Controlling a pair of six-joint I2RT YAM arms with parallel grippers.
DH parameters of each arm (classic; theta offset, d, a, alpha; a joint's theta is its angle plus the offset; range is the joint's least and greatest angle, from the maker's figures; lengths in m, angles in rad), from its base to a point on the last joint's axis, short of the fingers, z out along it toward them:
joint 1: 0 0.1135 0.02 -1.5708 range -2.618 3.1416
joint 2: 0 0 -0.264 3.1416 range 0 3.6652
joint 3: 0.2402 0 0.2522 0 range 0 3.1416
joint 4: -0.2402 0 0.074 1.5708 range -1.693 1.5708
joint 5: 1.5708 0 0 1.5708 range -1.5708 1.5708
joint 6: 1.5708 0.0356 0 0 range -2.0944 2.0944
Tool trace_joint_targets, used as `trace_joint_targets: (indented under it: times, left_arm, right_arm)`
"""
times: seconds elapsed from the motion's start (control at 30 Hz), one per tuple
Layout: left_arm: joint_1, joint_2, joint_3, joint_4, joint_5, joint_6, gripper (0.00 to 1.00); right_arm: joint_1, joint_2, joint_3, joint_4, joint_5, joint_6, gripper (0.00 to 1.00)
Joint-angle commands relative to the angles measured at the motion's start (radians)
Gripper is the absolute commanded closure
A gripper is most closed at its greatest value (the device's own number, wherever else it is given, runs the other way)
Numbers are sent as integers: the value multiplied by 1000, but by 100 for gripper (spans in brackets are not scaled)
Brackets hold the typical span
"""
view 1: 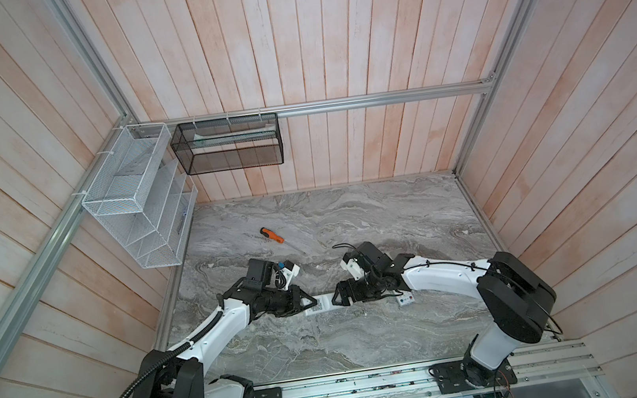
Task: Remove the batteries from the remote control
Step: 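Push the battery cover off the remote's end with the right gripper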
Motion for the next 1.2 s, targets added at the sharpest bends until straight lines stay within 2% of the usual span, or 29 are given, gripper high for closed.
trace_joint_targets:
  times: [0.0,0.5,0.87,1.03,1.17]
  left_arm:
    - [-10,13,4,-33,-9,20,100]
    - [-18,16,4,-32,-9,21,100]
    - [-21,15,4,-34,-9,20,100]
    - [-22,13,4,-34,-12,19,100]
    - [-22,14,6,-36,-19,19,100]
  right_arm:
    - [-7,42,-17,18,31,16,7]
    - [-11,66,10,8,49,30,10]
    - [131,196,203,-258,312,-42,8]
    - [137,217,207,-313,354,-34,8]
    - [141,209,243,-433,470,-17,8]
